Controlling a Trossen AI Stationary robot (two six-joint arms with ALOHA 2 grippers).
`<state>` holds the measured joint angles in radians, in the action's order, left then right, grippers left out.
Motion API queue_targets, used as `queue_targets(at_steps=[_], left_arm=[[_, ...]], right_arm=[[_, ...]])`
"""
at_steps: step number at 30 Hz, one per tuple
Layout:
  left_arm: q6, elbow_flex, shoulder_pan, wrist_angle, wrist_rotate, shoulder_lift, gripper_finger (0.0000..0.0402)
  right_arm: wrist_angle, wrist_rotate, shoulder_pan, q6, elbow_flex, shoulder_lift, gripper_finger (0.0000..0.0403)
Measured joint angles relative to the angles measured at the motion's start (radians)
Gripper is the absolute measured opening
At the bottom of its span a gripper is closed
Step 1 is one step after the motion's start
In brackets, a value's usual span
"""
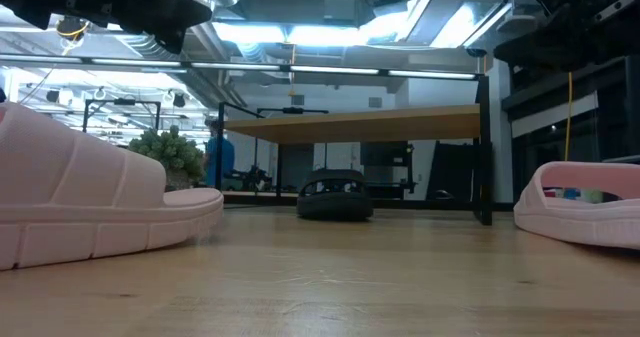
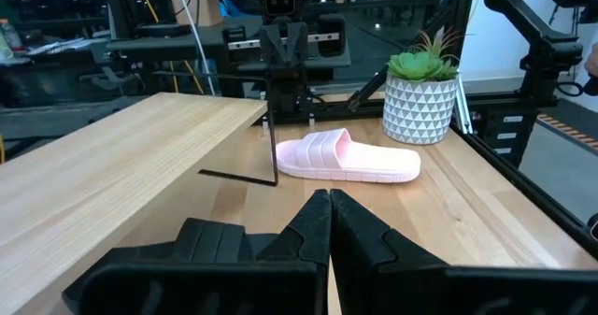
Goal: Pick and place slides into the shelf
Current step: Put the right white slides on the shelf
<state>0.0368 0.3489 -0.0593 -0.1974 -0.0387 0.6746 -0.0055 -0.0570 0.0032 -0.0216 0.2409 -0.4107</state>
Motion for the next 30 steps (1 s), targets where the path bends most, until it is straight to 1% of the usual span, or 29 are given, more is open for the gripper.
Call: queue_targets(at_steps=[26, 28, 30], left_arm=[[0.001, 0.000, 0.000, 0.001, 0.000, 0.000, 0.0000], [0.001, 0.000, 0.000, 0.001, 0.000, 0.000, 0.0000], [0.001, 0.000, 0.000, 0.001, 0.000, 0.000, 0.0000]], right_arm=[[-0.002, 0.000, 0.000, 0.000, 0.000, 0.000, 0.0009], [-0.011, 0.000, 0.000, 0.000, 0.000, 0.000, 0.0008], [-0.062, 0.001, 0.000, 0.000, 0.019, 0.000, 0.0005]])
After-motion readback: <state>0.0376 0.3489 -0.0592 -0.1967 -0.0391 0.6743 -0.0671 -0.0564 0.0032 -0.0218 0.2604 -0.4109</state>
